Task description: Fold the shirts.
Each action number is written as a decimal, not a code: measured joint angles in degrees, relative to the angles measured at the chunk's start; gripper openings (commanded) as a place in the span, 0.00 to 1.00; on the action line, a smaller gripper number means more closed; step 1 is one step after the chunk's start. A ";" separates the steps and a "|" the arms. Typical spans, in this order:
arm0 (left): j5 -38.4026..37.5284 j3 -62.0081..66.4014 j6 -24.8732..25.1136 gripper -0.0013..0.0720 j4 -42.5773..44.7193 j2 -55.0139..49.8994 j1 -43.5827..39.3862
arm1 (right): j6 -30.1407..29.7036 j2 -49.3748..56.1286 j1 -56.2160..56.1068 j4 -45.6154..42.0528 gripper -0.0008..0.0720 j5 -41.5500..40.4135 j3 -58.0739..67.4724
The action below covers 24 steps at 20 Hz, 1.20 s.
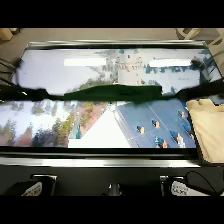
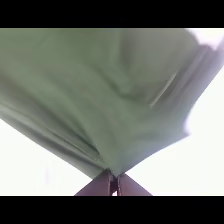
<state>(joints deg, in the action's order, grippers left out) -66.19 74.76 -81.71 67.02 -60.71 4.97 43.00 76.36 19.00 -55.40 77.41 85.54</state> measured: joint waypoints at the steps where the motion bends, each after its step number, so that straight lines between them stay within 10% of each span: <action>1: 0.42 6.45 -1.38 0.04 1.38 3.30 -0.02 | -0.02 -4.52 0.02 -0.07 0.04 -1.68 5.09; 12: 7.54 31.98 -7.34 0.04 6.88 21.79 0.00 | 3.85 -37.46 0.09 -13.29 0.04 -15.58 20.90; 24: -12.52 27.02 -4.37 0.05 9.53 -3.13 -0.11 | 9.84 -9.44 -0.28 -14.80 0.03 11.85 19.43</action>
<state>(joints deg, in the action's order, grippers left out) -78.72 101.78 -86.08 76.55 -63.83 4.86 52.84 66.92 18.72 -70.19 89.25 104.97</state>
